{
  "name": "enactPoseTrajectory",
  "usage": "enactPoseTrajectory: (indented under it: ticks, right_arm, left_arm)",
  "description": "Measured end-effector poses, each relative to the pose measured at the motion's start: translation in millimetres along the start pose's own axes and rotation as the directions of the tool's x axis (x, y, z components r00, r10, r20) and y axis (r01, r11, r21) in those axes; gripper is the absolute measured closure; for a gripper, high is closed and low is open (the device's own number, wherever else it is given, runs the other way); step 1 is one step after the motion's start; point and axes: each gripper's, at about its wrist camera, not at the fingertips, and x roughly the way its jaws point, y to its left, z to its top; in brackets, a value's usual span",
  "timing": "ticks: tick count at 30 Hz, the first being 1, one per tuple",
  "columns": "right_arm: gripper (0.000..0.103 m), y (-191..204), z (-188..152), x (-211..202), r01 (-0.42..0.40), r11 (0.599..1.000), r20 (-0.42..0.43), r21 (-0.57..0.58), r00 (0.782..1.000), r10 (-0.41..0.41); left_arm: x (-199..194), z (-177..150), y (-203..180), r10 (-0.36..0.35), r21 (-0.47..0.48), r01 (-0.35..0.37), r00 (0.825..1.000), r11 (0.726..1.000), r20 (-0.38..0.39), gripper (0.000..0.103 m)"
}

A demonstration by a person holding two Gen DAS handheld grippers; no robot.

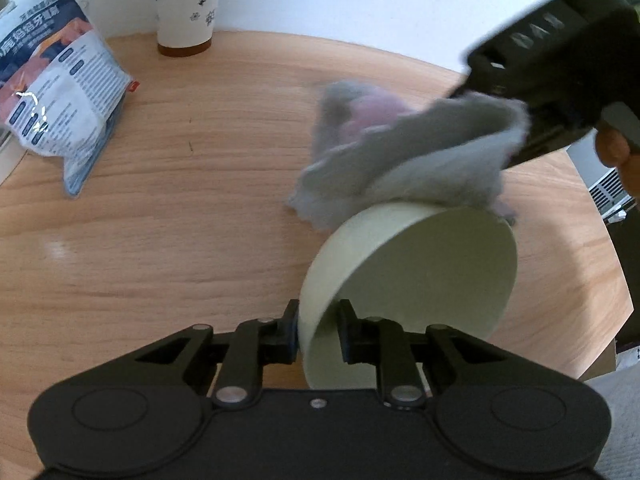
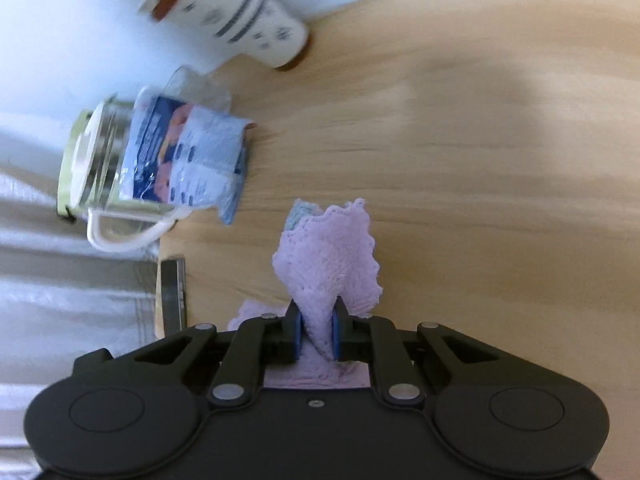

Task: Clean bowl
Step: 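Rub the grey cloth over the bowl's outer wall with the right gripper while the left gripper holds the rim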

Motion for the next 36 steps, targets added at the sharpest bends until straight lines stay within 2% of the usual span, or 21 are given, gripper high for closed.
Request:
enactPoseTrajectory:
  ticks: [4,7,12,15,18,20,22,24,27,29,33,36]
  right_arm:
    - [0.086,17,4,15,0.012,0.999,-0.016,-0.048,1.000,-0.013]
    - [0.086,19,2,12,0.028,0.996,-0.010,-0.081,1.000,-0.029]
    - [0.086,-15,-2,-7,0.027,0.999,0.006,0.022,1.000,-0.027]
    - [0.086,-36,-7,-15,-0.006,0.994,0.014,0.113,1.000,0.005]
    - [0.086,-37,-11,-22,-0.002,0.995,0.028,0.105,1.000,-0.001]
    - [0.086,-36,-12,-23,-0.015,0.995,0.034,0.099,0.999,0.012]
    - [0.086,-34,-11,-23,-0.018,0.995,0.037,0.093,0.999,0.015]
    - [0.086,-32,-9,-20,-0.023,0.996,0.042,0.091,0.999,0.019]
    - [0.086,-30,-8,-16,-0.031,0.995,0.046,0.092,0.999,0.027]
    - [0.086,-31,-8,-13,-0.038,0.994,0.049,0.105,0.998,0.033]
    - [0.086,-30,-9,-14,-0.047,0.993,0.068,0.110,0.997,0.040]
    - [0.086,-35,-9,-22,-0.059,0.990,0.098,0.130,0.994,0.047]
  left_arm:
    - [0,1,1,-0.008,-0.008,0.008,1.000,1.000,-0.003,0.085]
    - [0,1,-1,-0.011,-0.001,0.011,1.000,1.000,-0.001,0.085]
    - [2,8,-9,-0.008,0.085,0.010,1.000,0.996,-0.023,0.087]
    - [4,14,-7,-0.020,0.081,0.024,0.998,0.996,-0.053,0.087]
    - [1,22,-8,-0.017,0.113,0.024,0.998,0.993,-0.060,0.086]
    - [-2,27,-15,-0.014,0.188,0.025,0.998,0.982,-0.057,0.078]
    - [-5,31,-22,-0.012,0.265,0.025,0.999,0.964,-0.053,0.073]
    - [-10,36,-36,0.005,0.388,0.009,0.999,0.922,-0.034,0.072]
    - [-8,40,-49,0.002,0.501,0.011,1.000,0.866,-0.025,0.072]
    - [-6,43,-58,-0.002,0.569,0.014,1.000,0.822,-0.021,0.082]
    - [1,44,-69,0.006,0.651,0.003,1.000,0.759,-0.012,0.085]
    - [1,38,-71,0.008,0.678,-0.004,1.000,0.735,-0.002,0.089]
